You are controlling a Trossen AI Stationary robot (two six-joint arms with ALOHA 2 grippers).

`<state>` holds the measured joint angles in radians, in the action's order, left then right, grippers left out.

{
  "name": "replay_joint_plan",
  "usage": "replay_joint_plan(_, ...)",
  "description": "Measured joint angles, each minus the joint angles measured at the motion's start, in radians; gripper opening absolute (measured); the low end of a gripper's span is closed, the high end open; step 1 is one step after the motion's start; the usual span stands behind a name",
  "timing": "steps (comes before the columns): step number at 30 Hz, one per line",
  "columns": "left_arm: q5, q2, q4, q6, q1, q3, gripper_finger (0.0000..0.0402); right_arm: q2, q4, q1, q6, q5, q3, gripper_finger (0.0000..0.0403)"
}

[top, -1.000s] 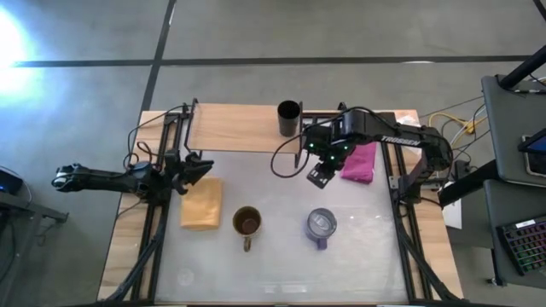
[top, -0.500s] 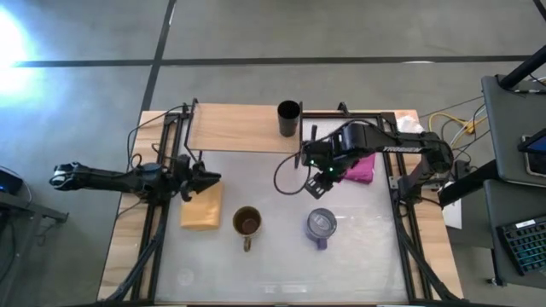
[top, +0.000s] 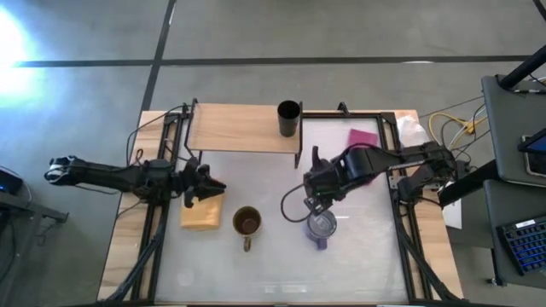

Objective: Stack small to large cups/mugs on shelf
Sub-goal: Put the green mug on the shelf

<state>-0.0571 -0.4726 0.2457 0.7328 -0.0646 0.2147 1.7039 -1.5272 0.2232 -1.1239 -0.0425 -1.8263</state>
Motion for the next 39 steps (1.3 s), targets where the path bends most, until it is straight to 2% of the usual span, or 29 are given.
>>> replay_joint_plan(5, 0.046, -0.125, -0.549, -0.156, -0.001, 0.287, 0.0109, 0.000, -0.003, 0.049, -0.010, -0.105, 0.000, 0.0181)
replay_joint_plan(8, 0.039, -0.223, -0.704, -0.168, -0.004, 0.409, 0.0109, 0.000, -0.003, 0.079, -0.005, -0.159, 0.000, 0.0183)
replay_joint_plan(11, 0.036, -0.319, -0.703, -0.163, -0.033, 0.479, 0.0109, 0.000, -0.003, 0.123, -0.013, -0.246, 0.000, 0.0183)
replay_joint_plan(15, 0.089, -0.454, -0.712, -0.165, -0.108, 0.574, 0.0109, -0.004, -0.005, 0.231, -0.084, -0.445, 0.000, 0.0183)
replay_joint_plan(19, 0.182, -0.585, -0.763, -0.174, -0.206, 0.646, 0.0109, -0.020, -0.033, 0.356, -0.261, -0.660, 0.000, 0.0183)
replay_joint_plan(23, 0.273, -0.676, -0.789, -0.173, -0.283, 0.694, 0.0109, -0.048, -0.044, 0.460, -0.450, -0.827, 0.008, 0.0183)
replay_joint_plan(26, 0.292, -0.722, -0.788, -0.164, -0.307, 0.719, 0.0109, -0.060, -0.044, 0.504, -0.506, -0.875, 0.010, 0.0183)
replay_joint_plan(39, 0.300, -0.869, -0.815, -0.033, -0.315, 0.739, 0.0109, -0.061, -0.044, 0.585, -0.553, -0.983, 0.011, 0.0183)
